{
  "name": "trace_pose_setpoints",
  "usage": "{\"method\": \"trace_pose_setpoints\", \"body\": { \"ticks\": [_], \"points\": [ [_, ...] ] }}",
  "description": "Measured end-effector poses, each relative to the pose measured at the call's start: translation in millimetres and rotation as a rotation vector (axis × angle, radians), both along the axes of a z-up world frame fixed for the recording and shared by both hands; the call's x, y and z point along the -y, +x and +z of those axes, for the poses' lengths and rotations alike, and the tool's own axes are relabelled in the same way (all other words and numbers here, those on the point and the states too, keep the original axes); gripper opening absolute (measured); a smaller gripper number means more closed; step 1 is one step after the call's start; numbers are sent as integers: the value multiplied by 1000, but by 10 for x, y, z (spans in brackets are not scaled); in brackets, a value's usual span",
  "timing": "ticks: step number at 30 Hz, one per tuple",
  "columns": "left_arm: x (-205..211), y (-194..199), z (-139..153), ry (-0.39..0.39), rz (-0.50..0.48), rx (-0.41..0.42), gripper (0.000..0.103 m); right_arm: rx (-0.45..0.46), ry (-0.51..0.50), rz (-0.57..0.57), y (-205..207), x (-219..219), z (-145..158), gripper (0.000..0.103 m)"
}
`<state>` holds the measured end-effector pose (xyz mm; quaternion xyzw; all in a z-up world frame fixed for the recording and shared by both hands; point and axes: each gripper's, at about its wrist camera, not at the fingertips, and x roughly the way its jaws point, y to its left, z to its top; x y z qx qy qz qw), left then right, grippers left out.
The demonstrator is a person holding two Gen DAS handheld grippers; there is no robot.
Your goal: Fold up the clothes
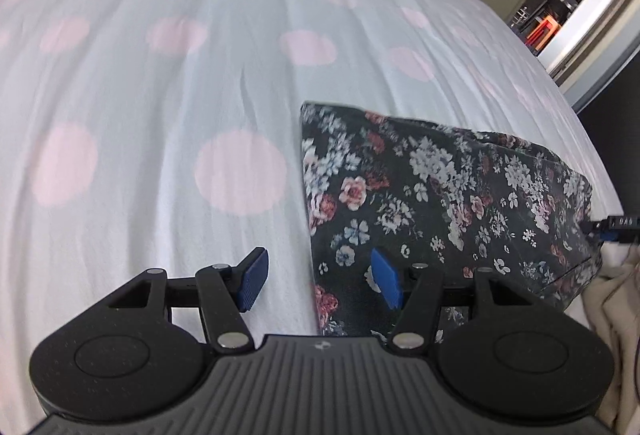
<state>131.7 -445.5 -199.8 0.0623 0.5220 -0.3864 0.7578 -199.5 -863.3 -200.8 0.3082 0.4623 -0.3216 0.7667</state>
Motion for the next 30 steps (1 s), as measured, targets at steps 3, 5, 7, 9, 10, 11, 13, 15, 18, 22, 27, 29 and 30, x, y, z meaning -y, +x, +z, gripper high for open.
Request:
{"method": "trace_pose_setpoints", "body": {
  "ticks": [3, 5, 7, 9, 10, 11, 13, 15, 18, 22, 27, 29, 30],
  "points": [
    [25, 62, -159, -9, 32, -68, 52, 27, 38, -32, -36, 38, -87, 65],
    [45, 98, -272, -16, 53, -108, 50, 43, 54, -38, -51, 53, -118, 66],
    [86, 87, -349, -27, 57, -99, 50, 54, 60, -36, -60, 58, -133, 66],
    [140, 66, -380, -39, 64, -81, 47, 66, 65, -33, -60, 49, -140, 64],
    [164, 58, -392, -44, 71, -75, 42, 73, 70, -32, -59, 44, -142, 56],
    [176, 58, -401, -51, 81, -77, 38, 79, 74, -30, -56, 38, -142, 53],
    [188, 58, -411, -68, 93, -82, 20, 79, 68, -27, -35, 7, -118, 41],
    [187, 46, -393, -60, 98, -56, 8, 71, 51, -16, 14, -38, -75, 34],
    [165, 39, -330, -59, 87, -28, 3, 23, -22, 15, 104, -146, 19, 28],
    [157, 20, -150, -48, 66, 11, 3, 17, -60, 10, 87, -232, 174, 22],
    [-7, 5, 168, -25, 48, 85, 1, 28, -76, 7, 122, -364, 431, 18],
    [-161, 18, 299, 27, 79, 153, 0, 32, -80, 5, 145, -450, 514, 18],
    [-298, 61, 359, 42, 98, 178, 0, 32, -88, 1, 150, -500, 552, 18]
  ]
}}
